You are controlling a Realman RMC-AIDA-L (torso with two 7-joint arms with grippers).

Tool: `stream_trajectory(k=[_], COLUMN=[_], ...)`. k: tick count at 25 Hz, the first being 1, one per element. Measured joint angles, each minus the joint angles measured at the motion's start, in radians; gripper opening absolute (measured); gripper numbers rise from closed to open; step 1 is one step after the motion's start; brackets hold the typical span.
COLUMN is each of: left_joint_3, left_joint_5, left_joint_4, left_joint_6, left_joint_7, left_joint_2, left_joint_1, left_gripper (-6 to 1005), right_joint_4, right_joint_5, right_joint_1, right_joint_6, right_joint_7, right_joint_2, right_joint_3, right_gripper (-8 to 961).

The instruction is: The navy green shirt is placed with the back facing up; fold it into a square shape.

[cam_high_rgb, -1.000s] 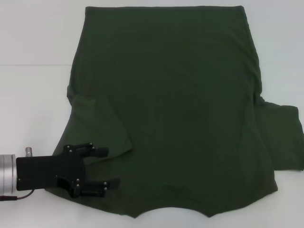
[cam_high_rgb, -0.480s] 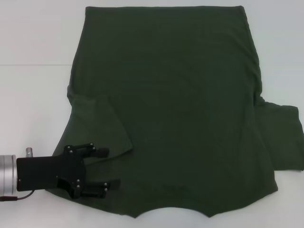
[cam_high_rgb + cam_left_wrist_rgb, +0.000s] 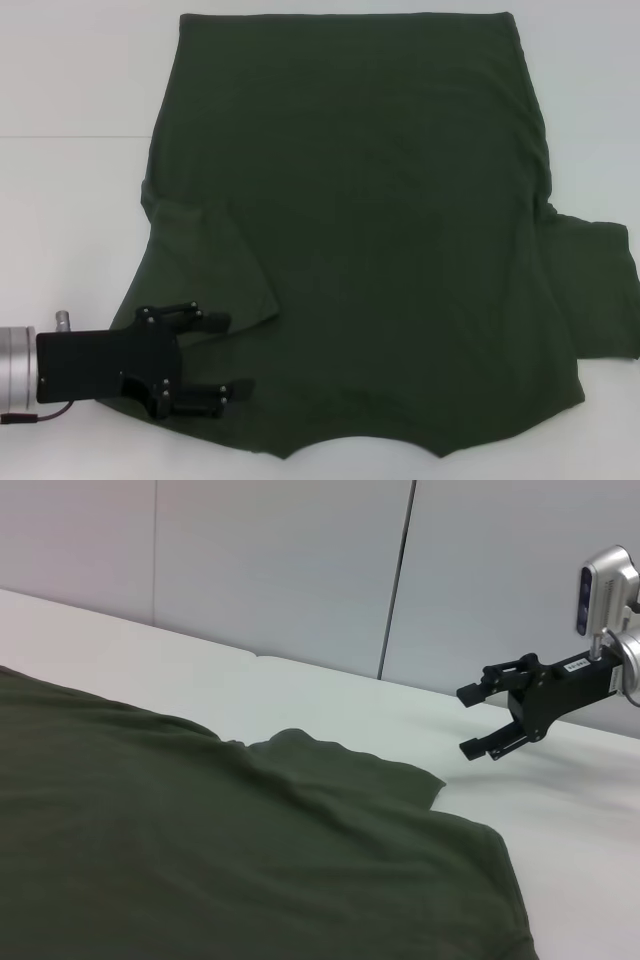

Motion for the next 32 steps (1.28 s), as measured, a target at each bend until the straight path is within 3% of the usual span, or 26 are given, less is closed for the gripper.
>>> stream_trajectory(k=[32], left_joint_3=[0.006], left_joint_5=[0.004], left_joint_4=[-0.003], left_joint_6=[-0.017], left_joint_7=[-0.003], left_joint_2=[-0.003], left_joint_1=[-0.011], left_gripper=[881], right_joint_4=[0.092], right_joint_5=[-0.011], right_joint_1=[0.032], right_joint_6=[0.118], right_joint_7=[-0.054], right_joint_2=[0.0], right_joint_3=[-0.023], right_gripper=[922])
